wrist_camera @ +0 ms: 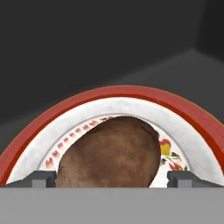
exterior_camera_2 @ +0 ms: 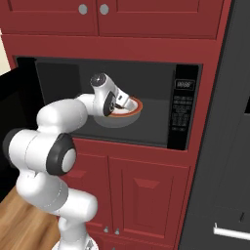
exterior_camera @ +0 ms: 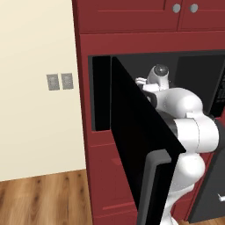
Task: Retrieve the reheated potato from the microwave, then place the potato, cheese, and condiment on the cutting board.
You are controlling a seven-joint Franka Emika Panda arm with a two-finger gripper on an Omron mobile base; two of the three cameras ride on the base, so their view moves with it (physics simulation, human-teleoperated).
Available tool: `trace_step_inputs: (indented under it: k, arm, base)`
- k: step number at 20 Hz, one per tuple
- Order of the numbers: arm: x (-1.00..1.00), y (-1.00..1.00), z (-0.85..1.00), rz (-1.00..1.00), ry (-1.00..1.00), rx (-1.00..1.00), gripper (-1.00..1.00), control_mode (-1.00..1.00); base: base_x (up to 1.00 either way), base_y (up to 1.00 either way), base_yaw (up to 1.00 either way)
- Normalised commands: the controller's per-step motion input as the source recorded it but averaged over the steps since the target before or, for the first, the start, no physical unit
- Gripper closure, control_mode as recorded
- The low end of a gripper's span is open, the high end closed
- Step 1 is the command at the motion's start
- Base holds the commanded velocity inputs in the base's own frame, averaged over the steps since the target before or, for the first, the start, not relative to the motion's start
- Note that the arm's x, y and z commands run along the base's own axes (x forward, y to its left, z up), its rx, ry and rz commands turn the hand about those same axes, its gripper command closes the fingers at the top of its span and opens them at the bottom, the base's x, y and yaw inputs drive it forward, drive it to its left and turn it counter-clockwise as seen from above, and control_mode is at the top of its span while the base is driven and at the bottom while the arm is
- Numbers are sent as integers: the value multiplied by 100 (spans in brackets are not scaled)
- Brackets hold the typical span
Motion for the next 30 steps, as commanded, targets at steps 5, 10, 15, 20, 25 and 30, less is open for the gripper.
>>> trace_step_inputs:
  k: [5,10,15,20,25,30]
  arm:
    - [20,5,-5,0,6,4,-100,-100]
    - [19,0,0,0,3,3,-100,-100]
    - [2,0,-9,0,8,1,-100,-100]
    - [7,0,-16,0,9,1,-100,-100]
    - [2,0,-8,0,0,0,-100,-100]
    - [0,-2,0,0,0,0,-100,-100]
  base:
    - [0,0,0]
    - [0,0,0]
    - [0,0,0]
    - [0,0,0]
    - [0,0,0]
    - [0,0,0]
